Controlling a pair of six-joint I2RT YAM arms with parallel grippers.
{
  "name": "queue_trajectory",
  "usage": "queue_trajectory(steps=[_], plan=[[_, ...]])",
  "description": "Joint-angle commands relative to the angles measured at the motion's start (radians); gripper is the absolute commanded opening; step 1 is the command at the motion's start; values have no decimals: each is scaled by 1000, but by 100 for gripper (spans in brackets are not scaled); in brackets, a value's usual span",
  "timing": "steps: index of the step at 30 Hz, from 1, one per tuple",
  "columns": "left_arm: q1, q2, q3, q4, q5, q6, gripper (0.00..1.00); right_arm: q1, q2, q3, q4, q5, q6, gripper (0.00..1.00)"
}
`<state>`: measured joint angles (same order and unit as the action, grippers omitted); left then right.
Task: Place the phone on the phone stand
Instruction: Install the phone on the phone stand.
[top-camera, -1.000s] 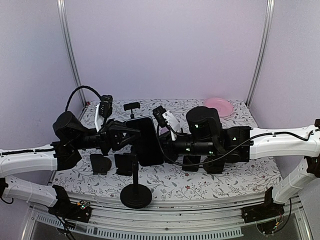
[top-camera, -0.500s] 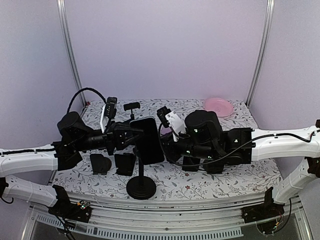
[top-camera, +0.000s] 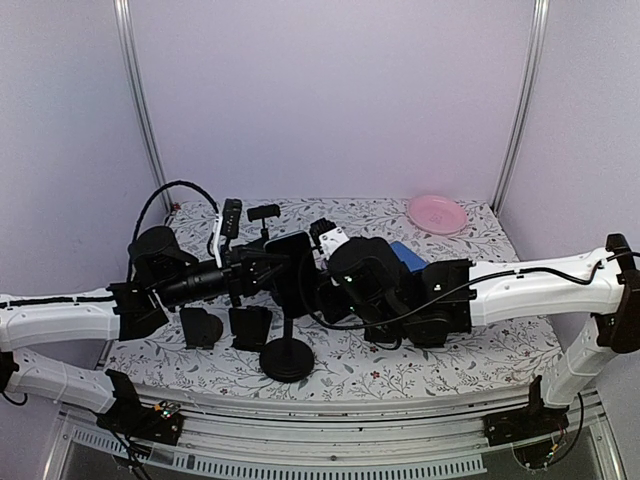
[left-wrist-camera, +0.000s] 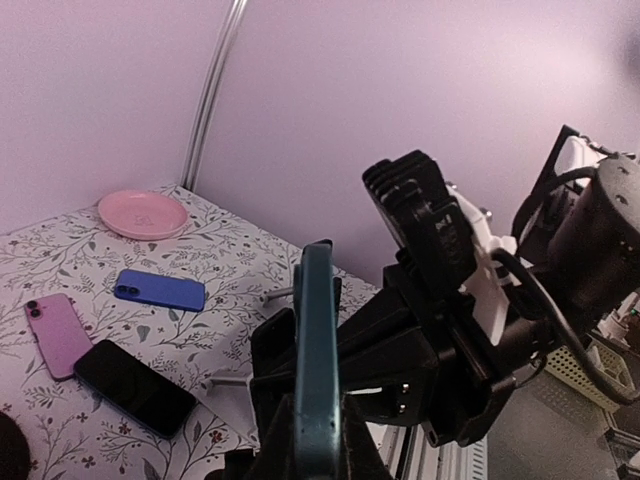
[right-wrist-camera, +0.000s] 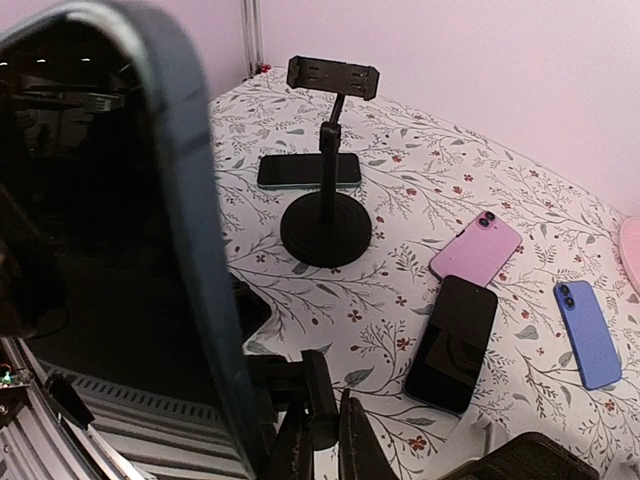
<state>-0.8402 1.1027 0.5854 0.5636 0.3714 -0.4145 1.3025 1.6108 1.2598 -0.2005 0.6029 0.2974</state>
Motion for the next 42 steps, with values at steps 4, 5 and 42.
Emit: queue_trajectory(steps=[4, 5, 42], plan=[[0, -31, -9, -149, -173, -15, 0, 49, 58, 91, -23, 133, -41, 2], [0, -39, -13, -160, -187, -15, 0, 48, 59, 92, -21, 133, -41, 2], [-77, -142, -15, -476, -342, -28, 0, 50, 45, 110, 31, -374, 22, 15]])
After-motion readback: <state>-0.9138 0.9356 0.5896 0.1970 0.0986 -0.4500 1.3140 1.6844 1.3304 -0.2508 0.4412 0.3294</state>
